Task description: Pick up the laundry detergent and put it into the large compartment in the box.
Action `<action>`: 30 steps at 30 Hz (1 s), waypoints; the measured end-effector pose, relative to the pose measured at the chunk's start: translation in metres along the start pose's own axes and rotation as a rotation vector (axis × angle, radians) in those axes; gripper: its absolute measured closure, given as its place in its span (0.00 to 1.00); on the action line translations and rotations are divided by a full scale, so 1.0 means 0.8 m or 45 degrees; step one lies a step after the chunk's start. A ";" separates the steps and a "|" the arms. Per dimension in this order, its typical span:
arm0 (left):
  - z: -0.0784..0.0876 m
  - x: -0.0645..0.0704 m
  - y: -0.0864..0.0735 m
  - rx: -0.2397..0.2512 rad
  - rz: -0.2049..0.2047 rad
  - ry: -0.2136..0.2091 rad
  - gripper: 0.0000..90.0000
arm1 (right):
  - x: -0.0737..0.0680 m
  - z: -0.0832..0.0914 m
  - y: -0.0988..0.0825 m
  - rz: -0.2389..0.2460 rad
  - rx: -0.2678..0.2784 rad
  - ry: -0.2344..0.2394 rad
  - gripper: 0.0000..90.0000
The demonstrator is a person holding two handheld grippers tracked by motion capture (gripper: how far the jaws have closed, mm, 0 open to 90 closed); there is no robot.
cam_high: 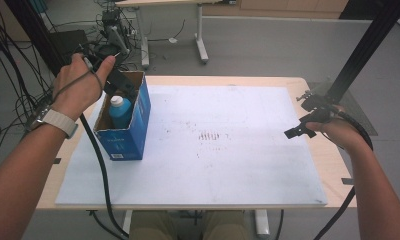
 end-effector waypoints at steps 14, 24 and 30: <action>0.010 0.029 0.001 -0.005 -0.171 -0.114 0.05 | -0.012 -0.003 0.004 0.018 0.011 0.014 0.12; 0.004 0.040 -0.001 0.026 -0.345 -0.227 0.05 | -0.015 -0.009 0.003 0.023 0.010 0.026 0.12; -0.014 0.057 0.004 -0.018 -0.510 -0.291 0.05 | -0.019 -0.009 0.004 0.036 0.019 0.030 0.12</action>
Point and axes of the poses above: each handheld gripper's, and its own axes: z roughly backward along the jaws, y roughly out of its top, x roughly to its right, the point moved 5 cm from there along -z, roughly forward along the jaws, and after that the axes turned 11 degrees about x, right-handed, at the moved point
